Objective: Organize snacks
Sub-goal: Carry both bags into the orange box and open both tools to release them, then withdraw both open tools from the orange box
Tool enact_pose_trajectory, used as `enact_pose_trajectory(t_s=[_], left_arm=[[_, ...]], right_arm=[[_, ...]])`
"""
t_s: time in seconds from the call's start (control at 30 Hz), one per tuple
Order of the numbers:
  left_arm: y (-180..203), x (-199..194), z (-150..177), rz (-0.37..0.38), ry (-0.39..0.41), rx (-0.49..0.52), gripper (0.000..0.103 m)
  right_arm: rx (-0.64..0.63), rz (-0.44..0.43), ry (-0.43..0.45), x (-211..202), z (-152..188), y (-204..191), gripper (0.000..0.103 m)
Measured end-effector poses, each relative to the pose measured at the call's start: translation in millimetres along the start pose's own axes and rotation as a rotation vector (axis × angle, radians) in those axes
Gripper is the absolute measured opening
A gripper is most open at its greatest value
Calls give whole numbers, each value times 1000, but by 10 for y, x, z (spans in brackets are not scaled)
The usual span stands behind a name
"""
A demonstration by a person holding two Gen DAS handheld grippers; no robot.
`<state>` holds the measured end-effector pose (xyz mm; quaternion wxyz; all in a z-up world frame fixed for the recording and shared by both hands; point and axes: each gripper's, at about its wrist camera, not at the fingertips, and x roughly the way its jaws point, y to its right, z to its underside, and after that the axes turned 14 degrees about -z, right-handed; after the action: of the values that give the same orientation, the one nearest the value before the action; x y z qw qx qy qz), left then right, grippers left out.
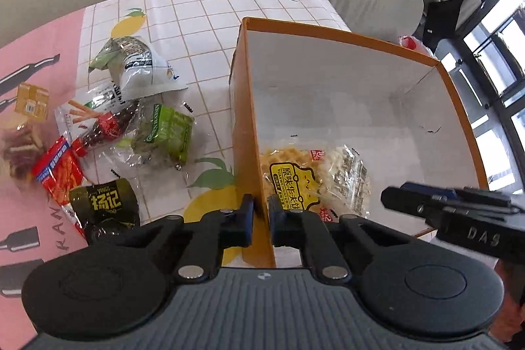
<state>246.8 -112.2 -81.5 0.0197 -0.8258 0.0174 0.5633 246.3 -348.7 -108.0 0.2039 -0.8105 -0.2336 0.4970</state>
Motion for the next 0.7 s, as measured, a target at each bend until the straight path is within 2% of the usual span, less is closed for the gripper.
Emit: enact_pose_trajectory(t_s=[0.13,0.37,0.53,0.57,0.6,0.7], left_arm=[[-19,-67,113,-19,3,-27,8],[-139,-167,382,13,-10,-88,10],[-303,-282,464,84,17,-130,12],[-357,-364,486,88,48,-128,16],[-396,-434,511,85,73,-121,25],[-598,-637,592,78,144,-116,44]], right_arm=[[5,-2,-26,61,96,-32,30],[-35,2,-49,137,268,-239,35],[-78,23,-49,174,343,-442,35],[-96,34,-35,158,353,-495,37],[-119,43,-13,125,361,-572,40],[-174,49,52,15,403,-804,49]])
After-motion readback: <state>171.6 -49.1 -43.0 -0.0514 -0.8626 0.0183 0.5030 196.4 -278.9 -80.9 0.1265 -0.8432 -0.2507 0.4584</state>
